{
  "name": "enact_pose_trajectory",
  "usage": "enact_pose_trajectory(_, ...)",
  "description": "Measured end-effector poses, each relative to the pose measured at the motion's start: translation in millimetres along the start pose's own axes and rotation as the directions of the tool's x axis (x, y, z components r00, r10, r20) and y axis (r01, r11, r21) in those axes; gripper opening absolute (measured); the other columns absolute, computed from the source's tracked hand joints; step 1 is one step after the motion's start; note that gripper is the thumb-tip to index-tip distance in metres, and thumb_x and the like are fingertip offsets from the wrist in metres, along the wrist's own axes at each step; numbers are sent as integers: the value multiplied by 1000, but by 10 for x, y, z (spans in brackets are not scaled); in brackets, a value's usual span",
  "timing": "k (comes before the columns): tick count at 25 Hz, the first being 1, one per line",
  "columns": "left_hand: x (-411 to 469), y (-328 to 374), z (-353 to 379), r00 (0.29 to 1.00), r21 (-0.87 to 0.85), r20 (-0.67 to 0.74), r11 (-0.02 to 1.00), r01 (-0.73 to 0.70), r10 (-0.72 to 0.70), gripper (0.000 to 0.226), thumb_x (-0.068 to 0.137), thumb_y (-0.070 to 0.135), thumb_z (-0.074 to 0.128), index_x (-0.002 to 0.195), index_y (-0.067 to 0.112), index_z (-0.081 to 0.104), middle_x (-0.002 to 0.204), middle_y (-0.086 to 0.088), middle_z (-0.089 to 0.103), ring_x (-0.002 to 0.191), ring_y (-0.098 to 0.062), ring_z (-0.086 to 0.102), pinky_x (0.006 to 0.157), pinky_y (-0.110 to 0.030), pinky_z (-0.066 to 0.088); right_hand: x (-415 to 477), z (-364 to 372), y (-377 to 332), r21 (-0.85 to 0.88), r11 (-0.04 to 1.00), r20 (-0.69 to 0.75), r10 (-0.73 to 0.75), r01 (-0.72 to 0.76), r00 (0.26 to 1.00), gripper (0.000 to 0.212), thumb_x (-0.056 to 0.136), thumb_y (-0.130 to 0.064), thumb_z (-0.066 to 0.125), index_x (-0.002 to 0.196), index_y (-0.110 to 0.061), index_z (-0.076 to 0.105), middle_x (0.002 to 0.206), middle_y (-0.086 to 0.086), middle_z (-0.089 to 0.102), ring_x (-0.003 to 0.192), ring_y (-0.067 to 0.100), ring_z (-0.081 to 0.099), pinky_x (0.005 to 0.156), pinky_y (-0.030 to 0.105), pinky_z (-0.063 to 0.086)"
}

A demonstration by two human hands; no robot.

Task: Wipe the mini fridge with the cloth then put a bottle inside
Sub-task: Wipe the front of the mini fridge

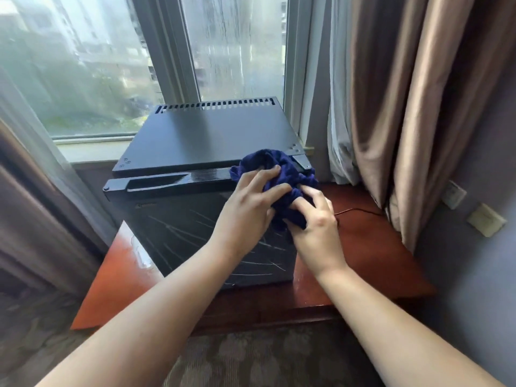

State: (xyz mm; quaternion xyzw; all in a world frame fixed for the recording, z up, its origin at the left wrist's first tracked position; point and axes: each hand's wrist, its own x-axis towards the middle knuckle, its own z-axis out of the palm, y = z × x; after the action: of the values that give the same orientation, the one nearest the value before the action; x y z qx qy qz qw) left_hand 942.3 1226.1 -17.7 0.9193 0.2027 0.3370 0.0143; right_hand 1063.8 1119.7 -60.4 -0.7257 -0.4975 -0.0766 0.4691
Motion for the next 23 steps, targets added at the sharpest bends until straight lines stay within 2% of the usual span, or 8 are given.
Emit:
enact_pose_trajectory(5,-413,38,335,992,-1,-102,997,78,-78,42,84,6,64,123,19,72,144,-7,54,127,-30,49,112,-36,43,-205,253,205,133,987,9,87,-87,996,31,75,0,81,99,-19,78,132,3,62,124,22,56,108,26,43)
enact_pose_trajectory(8,-807,68,536,939,-285,-25,903,321,-342,43,86,6,70,126,22,69,144,1,50,132,-18,49,111,-32,44,-438,400,285,315,895,68,310,-315,948,34,69,-2,85,91,-26,76,119,-3,69,111,14,66,102,22,49)
enact_pose_trajectory(9,-904,79,577,881,-448,3,787,425,-474,41,87,7,72,126,22,68,141,3,51,132,-14,51,107,-31,48,-498,468,303,373,834,101,400,-407,911,40,66,-3,86,89,-32,71,111,-5,72,104,14,69,100,31,53)
enact_pose_trajectory(11,-964,100,599,674,-708,96,425,563,-732,43,88,7,73,125,25,62,134,8,56,124,-9,58,101,-27,53,-541,591,262,501,661,192,544,-558,817,49,61,-3,86,91,-32,62,101,-5,73,96,15,71,94,45,57)
enact_pose_trajectory(13,-917,96,582,490,-822,221,110,559,-843,44,88,8,74,125,27,59,128,12,62,119,-8,64,104,-33,52,-523,708,139,610,505,227,626,-610,746,60,61,0,88,98,-33,56,104,-3,72,96,15,71,88,41,59)
enact_pose_trajectory(15,-879,69,518,449,-847,284,-3,531,-847,42,87,11,75,124,24,60,125,11,66,116,-6,66,105,-37,52,-483,769,-44,664,449,170,689,-599,705,62,63,1,89,104,-33,56,107,-2,72,98,16,73,83,32,58)
enact_pose_trajectory(19,-933,-90,187,549,-831,173,178,527,-818,46,87,8,75,126,24,58,132,8,61,120,-5,61,94,-17,52,-366,800,-518,737,394,171,677,-549,716,53,68,2,88,106,-28,65,102,3,78,93,19,76,85,39,62)
enact_pose_trajectory(23,-1108,-629,-232,552,-814,19,308,492,-833,42,88,10,75,124,22,58,129,0,63,115,-10,65,91,-17,52,-286,1147,-1053,684,536,167,546,-495,821,47,67,-14,94,106,-26,71,104,3,77,98,23,74,90,47,60)
